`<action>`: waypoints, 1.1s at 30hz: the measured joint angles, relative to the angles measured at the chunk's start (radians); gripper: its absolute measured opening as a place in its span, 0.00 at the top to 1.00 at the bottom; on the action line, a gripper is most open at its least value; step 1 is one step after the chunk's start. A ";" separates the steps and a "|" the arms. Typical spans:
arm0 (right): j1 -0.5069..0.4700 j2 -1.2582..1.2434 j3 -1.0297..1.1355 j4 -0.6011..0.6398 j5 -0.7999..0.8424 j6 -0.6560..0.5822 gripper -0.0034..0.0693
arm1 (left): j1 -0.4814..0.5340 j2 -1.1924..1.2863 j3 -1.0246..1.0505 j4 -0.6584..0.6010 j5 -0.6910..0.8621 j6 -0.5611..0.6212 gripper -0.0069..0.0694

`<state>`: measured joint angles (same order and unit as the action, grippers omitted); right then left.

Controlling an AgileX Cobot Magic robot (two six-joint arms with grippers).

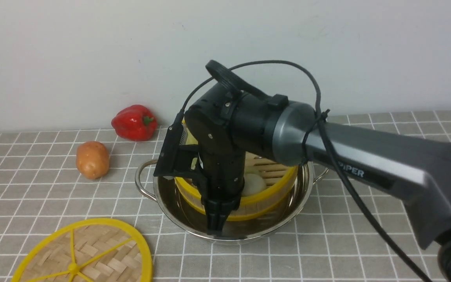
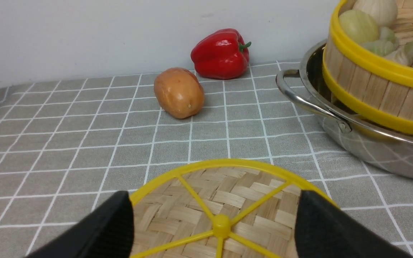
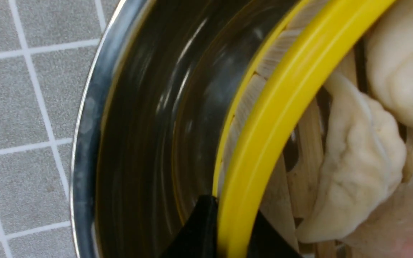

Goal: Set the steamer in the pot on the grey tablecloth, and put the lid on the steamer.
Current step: 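Place the bamboo steamer basket of food into the steel pot with the right gripper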

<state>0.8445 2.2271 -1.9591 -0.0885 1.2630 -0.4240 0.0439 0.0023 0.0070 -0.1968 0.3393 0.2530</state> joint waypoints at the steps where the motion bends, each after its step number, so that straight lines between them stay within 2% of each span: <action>1: 0.000 0.002 -0.002 0.011 0.000 -0.001 0.87 | 0.000 0.000 0.000 0.000 0.000 0.000 0.18; 21: 0.000 0.074 -0.005 0.053 -0.003 -0.012 0.86 | 0.000 0.000 0.000 0.000 0.000 0.000 0.18; 23: 0.000 0.074 -0.005 0.053 -0.006 -0.012 0.83 | 0.000 0.000 0.000 0.000 0.000 0.000 0.18; 28: 0.000 0.071 -0.010 0.037 -0.023 -0.013 0.57 | 0.000 0.000 0.000 0.000 0.000 0.000 0.18; 33: 0.000 0.054 -0.020 0.035 -0.028 -0.013 0.39 | 0.000 0.000 0.000 0.000 0.000 0.000 0.18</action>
<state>0.8445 2.2815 -1.9792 -0.0539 1.2354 -0.4366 0.0439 0.0023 0.0070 -0.1968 0.3393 0.2530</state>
